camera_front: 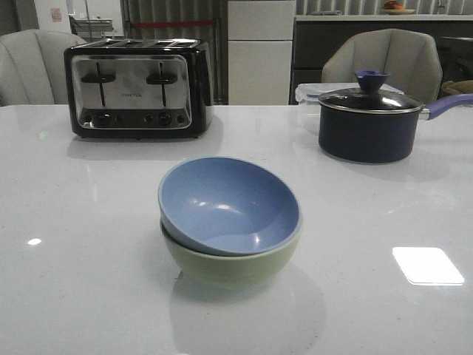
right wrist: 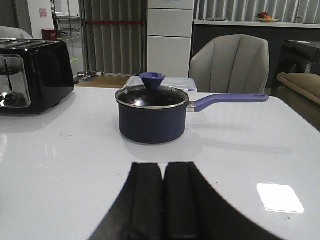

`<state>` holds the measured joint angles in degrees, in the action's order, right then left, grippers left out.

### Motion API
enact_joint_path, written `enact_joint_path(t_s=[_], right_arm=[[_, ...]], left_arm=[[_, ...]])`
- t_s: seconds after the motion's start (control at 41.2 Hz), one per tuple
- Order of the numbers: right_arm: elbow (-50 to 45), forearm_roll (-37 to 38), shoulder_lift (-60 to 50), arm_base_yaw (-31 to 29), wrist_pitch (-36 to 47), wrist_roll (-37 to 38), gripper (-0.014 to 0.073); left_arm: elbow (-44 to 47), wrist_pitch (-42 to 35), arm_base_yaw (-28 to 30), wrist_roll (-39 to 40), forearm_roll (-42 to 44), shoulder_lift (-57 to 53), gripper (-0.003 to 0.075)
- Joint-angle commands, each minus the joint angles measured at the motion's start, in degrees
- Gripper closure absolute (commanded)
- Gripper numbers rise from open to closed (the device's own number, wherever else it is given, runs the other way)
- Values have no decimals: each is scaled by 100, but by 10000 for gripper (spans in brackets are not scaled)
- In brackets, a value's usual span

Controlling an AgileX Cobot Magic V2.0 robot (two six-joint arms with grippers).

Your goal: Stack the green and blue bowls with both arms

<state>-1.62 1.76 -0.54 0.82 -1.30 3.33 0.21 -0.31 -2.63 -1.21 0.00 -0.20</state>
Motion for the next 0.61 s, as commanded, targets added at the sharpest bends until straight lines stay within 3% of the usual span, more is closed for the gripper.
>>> enact_joint_path(t_s=[0.0, 0.582], right_arm=[[20, 53, -116, -126, 554, -41, 537], [20, 53, -116, -87, 572, -41, 537]], left_arm=[[24, -532, 21, 62, 0, -114, 627], [24, -532, 21, 62, 0, -114, 627]])
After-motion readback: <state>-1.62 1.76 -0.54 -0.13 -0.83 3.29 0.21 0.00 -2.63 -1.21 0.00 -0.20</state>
